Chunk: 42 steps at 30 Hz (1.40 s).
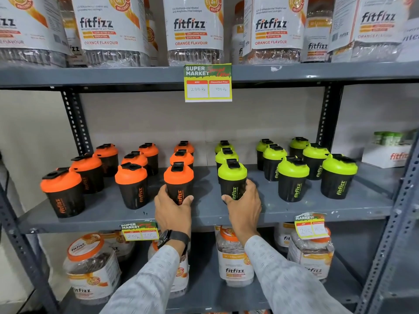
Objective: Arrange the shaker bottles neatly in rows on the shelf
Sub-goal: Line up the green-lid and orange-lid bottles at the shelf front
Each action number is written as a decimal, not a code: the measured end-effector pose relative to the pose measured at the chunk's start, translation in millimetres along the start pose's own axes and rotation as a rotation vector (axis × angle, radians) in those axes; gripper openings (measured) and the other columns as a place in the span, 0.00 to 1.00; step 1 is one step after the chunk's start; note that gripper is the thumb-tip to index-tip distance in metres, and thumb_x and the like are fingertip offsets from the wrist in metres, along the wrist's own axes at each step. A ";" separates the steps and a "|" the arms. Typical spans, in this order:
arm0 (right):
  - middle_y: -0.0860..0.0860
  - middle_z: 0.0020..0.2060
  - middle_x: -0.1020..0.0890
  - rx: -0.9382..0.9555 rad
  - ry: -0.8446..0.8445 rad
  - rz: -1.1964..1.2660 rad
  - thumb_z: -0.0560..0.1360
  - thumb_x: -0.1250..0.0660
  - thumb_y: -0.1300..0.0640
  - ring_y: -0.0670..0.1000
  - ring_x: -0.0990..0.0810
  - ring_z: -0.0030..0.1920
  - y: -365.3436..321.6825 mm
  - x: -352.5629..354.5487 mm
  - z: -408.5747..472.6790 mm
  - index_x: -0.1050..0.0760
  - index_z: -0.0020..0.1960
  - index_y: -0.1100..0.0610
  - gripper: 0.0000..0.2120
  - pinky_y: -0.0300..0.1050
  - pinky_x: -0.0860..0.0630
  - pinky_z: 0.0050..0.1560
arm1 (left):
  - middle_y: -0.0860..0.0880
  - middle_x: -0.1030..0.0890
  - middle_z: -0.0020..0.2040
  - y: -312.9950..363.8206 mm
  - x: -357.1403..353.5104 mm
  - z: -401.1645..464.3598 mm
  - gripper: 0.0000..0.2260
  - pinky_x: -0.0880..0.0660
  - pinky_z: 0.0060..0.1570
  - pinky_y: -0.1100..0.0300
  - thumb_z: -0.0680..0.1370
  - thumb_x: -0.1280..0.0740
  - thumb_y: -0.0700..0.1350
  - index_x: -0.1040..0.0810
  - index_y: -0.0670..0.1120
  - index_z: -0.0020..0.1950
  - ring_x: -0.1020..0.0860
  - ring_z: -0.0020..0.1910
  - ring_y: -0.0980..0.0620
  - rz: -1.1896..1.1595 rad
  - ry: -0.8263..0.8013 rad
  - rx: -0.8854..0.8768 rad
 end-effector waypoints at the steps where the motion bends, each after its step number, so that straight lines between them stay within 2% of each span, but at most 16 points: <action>1: 0.56 0.67 0.21 -0.002 0.001 -0.003 0.67 0.17 0.54 0.59 0.22 0.67 -0.1 -0.2 -0.1 0.31 0.74 0.57 0.40 0.57 0.24 0.67 | 0.43 0.22 0.59 0.0 0.2 -0.1 0.32 0.27 0.56 0.46 0.67 0.19 0.48 0.28 0.46 0.68 0.23 0.59 0.39 0.003 -0.001 -0.003; 14: 0.54 0.66 0.21 0.010 0.013 -0.029 0.68 0.17 0.53 0.58 0.20 0.65 -0.3 -2.5 -3.7 0.31 0.73 0.55 0.39 0.59 0.22 0.65 | 0.44 0.22 0.57 -4.8 1.0 0.8 0.32 0.26 0.54 0.47 0.68 0.20 0.49 0.28 0.47 0.68 0.23 0.57 0.41 0.016 -0.015 -0.029; 20: 0.55 0.68 0.22 0.021 0.009 -0.031 0.69 0.18 0.54 0.59 0.22 0.68 -0.6 -1.5 -5.0 0.33 0.76 0.56 0.40 0.57 0.25 0.67 | 0.44 0.22 0.57 -5.1 1.5 0.8 0.33 0.26 0.54 0.47 0.68 0.20 0.49 0.29 0.47 0.69 0.22 0.57 0.41 0.023 -0.033 -0.030; 25: 0.57 0.71 0.24 0.001 -0.009 0.008 0.69 0.18 0.53 0.59 0.25 0.71 -0.9 5.1 -7.4 0.37 0.80 0.58 0.45 0.57 0.27 0.69 | 0.44 0.23 0.61 -6.8 6.2 -3.7 0.39 0.26 0.58 0.44 0.69 0.21 0.52 0.35 0.48 0.75 0.24 0.62 0.41 0.015 -0.048 -0.065; 27: 0.56 0.71 0.24 0.008 0.012 0.039 0.70 0.18 0.53 0.59 0.25 0.71 -2.3 8.0 -12.6 0.37 0.80 0.57 0.45 0.58 0.26 0.69 | 0.43 0.23 0.63 -8.5 13.8 -7.2 0.38 0.26 0.59 0.45 0.70 0.22 0.52 0.35 0.47 0.76 0.25 0.64 0.41 0.009 -0.047 -0.092; 29: 0.55 0.68 0.23 0.030 0.048 0.065 0.70 0.18 0.55 0.57 0.23 0.67 -5.0 9.7 -20.0 0.34 0.78 0.57 0.42 0.57 0.24 0.66 | 0.43 0.23 0.66 -13.7 26.0 -7.7 0.36 0.25 0.61 0.45 0.72 0.23 0.52 0.33 0.46 0.76 0.25 0.65 0.42 0.005 -0.026 -0.124; 32: 0.52 0.59 0.22 0.111 0.104 0.084 0.71 0.19 0.56 0.53 0.21 0.59 -15.0 7.5 -33.7 0.29 0.72 0.57 0.33 0.53 0.22 0.60 | 0.44 0.22 0.65 -23.8 55.5 1.0 0.30 0.23 0.58 0.46 0.74 0.25 0.50 0.30 0.46 0.73 0.23 0.62 0.45 -0.027 0.045 -0.186; 36: 0.47 0.52 0.24 0.216 0.119 0.119 0.72 0.20 0.57 0.46 0.24 0.51 -41.4 -14.8 -62.7 0.25 0.64 0.56 0.23 0.47 0.24 0.53 | 0.46 0.22 0.63 -50.2 102.3 31.7 0.24 0.24 0.58 0.46 0.75 0.27 0.48 0.27 0.47 0.70 0.22 0.60 0.46 -0.052 0.140 -0.152; 40: 0.47 0.49 0.22 0.319 0.017 0.161 0.74 0.22 0.57 0.43 0.24 0.47 -75.1 -60.2 -100.7 0.20 0.58 0.56 0.15 0.46 0.22 0.50 | 0.44 0.22 0.63 -85.2 142.8 67.9 0.23 0.24 0.60 0.43 0.75 0.26 0.46 0.26 0.47 0.69 0.23 0.61 0.43 -0.058 0.209 -0.082; 42: 0.46 0.50 0.21 0.331 -0.100 0.167 0.74 0.22 0.56 0.43 0.23 0.48 -90.9 -88.9 -119.8 0.20 0.59 0.55 0.15 0.48 0.20 0.52 | 0.42 0.23 0.63 -99.7 160.0 84.1 0.25 0.26 0.62 0.42 0.74 0.26 0.45 0.27 0.46 0.70 0.24 0.61 0.42 -0.065 0.232 -0.056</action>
Point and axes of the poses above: each hand's wrist, its own z-axis towards the middle knuckle, its own x-axis out of the back of the hand, y = z × x, the point moved 3 cm from there along z, towards the middle knuckle
